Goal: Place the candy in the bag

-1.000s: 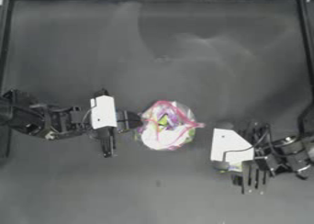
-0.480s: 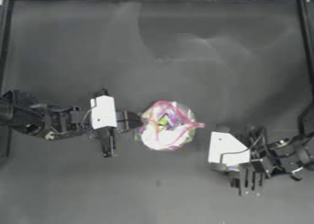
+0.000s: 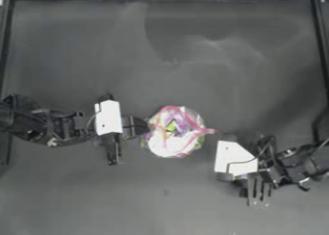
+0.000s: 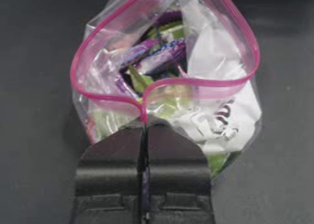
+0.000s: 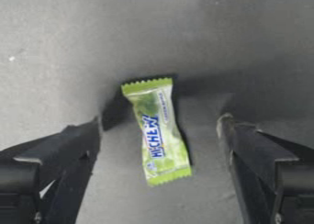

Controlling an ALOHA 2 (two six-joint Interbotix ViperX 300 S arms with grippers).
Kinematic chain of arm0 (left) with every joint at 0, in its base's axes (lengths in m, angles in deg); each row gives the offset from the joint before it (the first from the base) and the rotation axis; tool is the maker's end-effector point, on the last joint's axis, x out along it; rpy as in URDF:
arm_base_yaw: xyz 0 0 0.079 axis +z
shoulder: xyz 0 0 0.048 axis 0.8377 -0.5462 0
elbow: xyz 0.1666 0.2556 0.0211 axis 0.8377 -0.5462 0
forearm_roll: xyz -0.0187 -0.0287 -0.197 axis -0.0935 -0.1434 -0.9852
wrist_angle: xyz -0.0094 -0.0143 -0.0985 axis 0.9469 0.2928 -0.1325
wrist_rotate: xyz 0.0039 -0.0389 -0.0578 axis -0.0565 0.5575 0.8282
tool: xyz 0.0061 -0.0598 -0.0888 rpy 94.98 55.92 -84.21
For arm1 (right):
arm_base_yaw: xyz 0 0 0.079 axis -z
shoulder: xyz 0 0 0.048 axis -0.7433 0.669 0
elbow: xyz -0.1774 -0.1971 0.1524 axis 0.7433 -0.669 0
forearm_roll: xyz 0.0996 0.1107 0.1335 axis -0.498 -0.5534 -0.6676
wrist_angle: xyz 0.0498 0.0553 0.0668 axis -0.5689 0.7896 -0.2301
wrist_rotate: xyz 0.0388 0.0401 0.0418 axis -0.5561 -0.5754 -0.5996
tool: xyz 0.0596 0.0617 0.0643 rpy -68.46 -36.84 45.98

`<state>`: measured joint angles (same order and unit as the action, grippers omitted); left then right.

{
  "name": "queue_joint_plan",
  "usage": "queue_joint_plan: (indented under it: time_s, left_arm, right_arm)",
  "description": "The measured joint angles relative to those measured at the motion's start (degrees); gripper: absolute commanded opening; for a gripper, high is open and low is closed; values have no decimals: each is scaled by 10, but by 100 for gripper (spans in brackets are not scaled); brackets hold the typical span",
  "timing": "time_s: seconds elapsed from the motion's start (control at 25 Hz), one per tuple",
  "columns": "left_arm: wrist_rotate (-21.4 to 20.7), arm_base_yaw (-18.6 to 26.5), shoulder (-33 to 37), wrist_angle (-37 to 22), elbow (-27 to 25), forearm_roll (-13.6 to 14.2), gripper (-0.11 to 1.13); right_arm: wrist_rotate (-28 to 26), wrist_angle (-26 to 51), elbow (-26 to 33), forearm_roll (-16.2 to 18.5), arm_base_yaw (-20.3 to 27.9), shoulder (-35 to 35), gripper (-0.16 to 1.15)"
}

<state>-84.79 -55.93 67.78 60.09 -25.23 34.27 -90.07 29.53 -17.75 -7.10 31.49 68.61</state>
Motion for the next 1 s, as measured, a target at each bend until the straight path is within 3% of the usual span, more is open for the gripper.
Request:
queue_joint_plan:
  time_s: [0.28, 0.68, 1.0]
  left_arm:
    - [0, -1, 0, 0, 0, 0, 10]
    - [0, -2, -1, 0, 1, 0, 10]
    - [0, -4, -7, 1, 1, -1, 10]
  right_arm:
    - [-4, -18, -6, -2, 0, 4, 92]
    - [-6, -23, -14, -13, 0, 3, 34]
    - [-3, -5, -5, -22, 1, -3, 33]
